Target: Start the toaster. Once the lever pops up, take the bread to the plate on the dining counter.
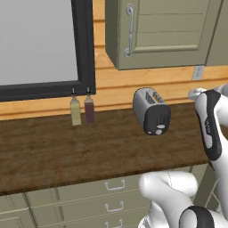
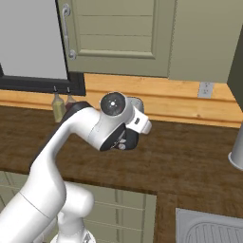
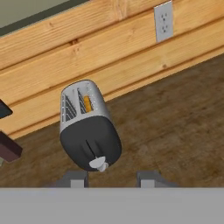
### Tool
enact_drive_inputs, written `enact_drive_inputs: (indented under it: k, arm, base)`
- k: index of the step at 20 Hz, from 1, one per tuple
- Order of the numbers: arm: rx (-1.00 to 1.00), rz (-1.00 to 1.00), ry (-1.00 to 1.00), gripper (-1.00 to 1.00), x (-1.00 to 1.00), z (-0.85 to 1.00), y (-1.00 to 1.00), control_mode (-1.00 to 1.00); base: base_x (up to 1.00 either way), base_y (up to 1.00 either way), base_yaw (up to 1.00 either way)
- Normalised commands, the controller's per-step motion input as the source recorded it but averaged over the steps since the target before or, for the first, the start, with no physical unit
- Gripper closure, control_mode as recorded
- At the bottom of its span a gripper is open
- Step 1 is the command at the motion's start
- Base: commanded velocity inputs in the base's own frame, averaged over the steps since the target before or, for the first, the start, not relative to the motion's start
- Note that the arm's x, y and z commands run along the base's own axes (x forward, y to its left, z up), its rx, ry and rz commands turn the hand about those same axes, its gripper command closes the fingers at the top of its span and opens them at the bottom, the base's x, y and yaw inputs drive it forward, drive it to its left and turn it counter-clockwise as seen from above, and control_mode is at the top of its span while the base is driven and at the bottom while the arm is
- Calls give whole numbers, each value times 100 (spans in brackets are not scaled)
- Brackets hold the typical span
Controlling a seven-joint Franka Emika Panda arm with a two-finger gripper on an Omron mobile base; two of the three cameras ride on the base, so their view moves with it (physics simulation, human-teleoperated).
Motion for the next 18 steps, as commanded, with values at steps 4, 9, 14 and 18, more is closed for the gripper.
enact_drive_inputs:
  k: [4, 9, 14, 18]
  arm:
    - [0, 0, 0, -100, 0, 0, 0, -100]
    - [0, 0, 0, -100, 0, 0, 0, -100]
    - [0, 0, 0, -100, 0, 0, 0, -100]
    - [0, 0, 0, -100, 0, 0, 0, -100]
  base:
    - [0, 0, 0]
    - [0, 0, 0]
    - [0, 0, 0]
    - [0, 0, 0]
